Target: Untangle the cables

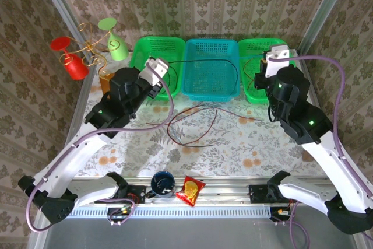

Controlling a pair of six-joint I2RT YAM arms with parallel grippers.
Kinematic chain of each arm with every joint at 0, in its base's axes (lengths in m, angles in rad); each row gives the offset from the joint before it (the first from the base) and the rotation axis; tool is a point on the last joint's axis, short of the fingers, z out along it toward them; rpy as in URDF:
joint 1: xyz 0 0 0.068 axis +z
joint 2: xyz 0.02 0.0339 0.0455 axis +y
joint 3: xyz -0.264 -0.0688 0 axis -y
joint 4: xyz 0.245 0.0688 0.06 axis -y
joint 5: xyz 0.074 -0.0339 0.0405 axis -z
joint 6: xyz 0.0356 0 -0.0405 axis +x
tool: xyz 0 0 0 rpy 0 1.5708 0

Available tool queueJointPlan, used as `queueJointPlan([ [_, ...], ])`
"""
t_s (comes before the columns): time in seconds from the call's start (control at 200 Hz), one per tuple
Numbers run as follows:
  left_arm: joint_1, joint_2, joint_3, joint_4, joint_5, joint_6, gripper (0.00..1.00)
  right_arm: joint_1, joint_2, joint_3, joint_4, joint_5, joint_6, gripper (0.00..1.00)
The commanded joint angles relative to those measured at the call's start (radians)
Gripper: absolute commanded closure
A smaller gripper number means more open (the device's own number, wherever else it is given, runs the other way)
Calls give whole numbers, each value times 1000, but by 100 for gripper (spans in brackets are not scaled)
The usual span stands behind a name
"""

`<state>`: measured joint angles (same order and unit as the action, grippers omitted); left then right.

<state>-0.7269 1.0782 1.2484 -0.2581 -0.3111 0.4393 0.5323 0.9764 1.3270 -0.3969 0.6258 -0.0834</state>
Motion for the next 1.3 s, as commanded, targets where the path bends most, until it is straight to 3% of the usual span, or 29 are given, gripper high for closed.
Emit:
queueJointPlan([
  [0.0, 7, -36, -5, 83, -77, 101, 100, -38, -36, -24, -28, 55, -6, 100],
  [0.285, 49, -66, -45, 131, -183, 105, 100, -161, -117, -94, -40, 39, 45, 100],
  [0.585, 124, -141, -119, 170, -189, 81, 100, -276, -162, -135, -63, -11, 76, 100],
  [0.93, 264, -188, -82, 20, -141, -92, 100, -360, -192, -181, -77, -32, 101, 100],
  [1.0, 332, -206, -94, 12, -116, -131, 100, -371, -195, -190, -79, -32, 105, 100],
  [1.295, 561, -279, -128, -9, 50, -498, 100, -409, -209, -214, -80, -45, 112, 100],
])
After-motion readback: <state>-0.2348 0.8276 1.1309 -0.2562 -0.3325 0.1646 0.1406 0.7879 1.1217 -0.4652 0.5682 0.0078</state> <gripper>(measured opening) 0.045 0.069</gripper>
